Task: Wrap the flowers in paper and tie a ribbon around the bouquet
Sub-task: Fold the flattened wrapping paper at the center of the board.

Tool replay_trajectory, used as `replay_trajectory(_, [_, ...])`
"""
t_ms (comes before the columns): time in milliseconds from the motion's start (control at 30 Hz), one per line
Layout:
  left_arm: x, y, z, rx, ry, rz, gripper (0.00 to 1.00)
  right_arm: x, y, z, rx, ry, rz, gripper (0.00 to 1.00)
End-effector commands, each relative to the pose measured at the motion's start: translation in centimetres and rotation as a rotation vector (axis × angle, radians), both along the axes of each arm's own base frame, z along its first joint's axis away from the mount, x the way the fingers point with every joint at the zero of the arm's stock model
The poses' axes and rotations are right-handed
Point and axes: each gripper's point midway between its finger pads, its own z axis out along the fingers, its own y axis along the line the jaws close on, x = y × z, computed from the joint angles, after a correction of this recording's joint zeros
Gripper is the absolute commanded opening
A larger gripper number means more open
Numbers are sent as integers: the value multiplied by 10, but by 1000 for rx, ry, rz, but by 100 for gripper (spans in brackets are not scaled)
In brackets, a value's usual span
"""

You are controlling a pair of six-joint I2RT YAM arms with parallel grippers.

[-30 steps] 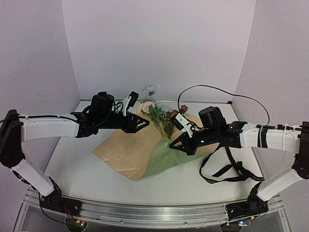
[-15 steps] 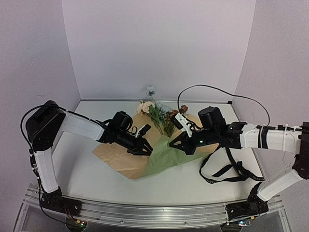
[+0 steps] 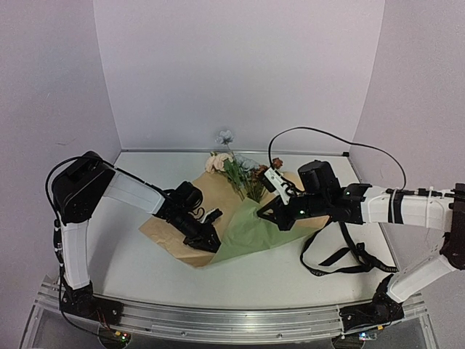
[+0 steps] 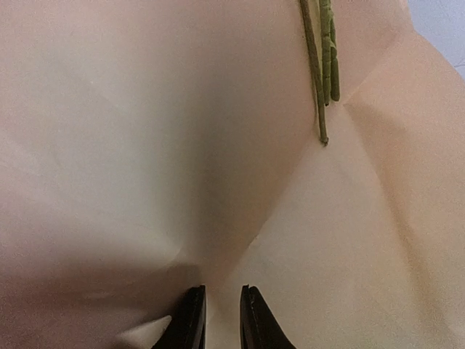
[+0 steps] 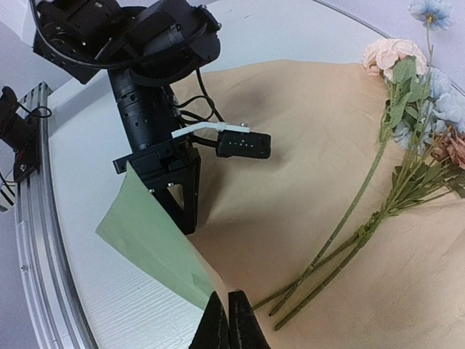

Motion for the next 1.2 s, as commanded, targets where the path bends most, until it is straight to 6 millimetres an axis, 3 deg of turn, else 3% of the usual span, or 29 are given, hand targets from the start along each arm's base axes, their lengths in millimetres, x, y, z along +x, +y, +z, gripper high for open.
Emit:
replay_trajectory(0, [0,19,-22,147,-28,-8,19,18,2,28,29,-91,-60,0])
replay_trajectory(167, [1,32,-28,221,-61,-13,18,30,-5,21,-34,-116,-114,0])
replay_trajectory(300, [6,39,-22,255,-103,-13,18,44,-7,13,-86,-133,-160,0])
replay_trajectory(733, [64,68,33,326,-305,100,30,83,-1,-22,-195,-118,-265,0])
replay_trajectory(900, [97,93,69,376,-425,216,35,97,-1,-30,-219,-123,-294,0])
replay_trajectory(1000, [113,103,103,386,-522,277,36,106,0,-32,-221,-124,-303,0])
replay_trajectory(1167, [117,95,153,304,-592,308,36,121,2,-40,-233,-119,-320,0])
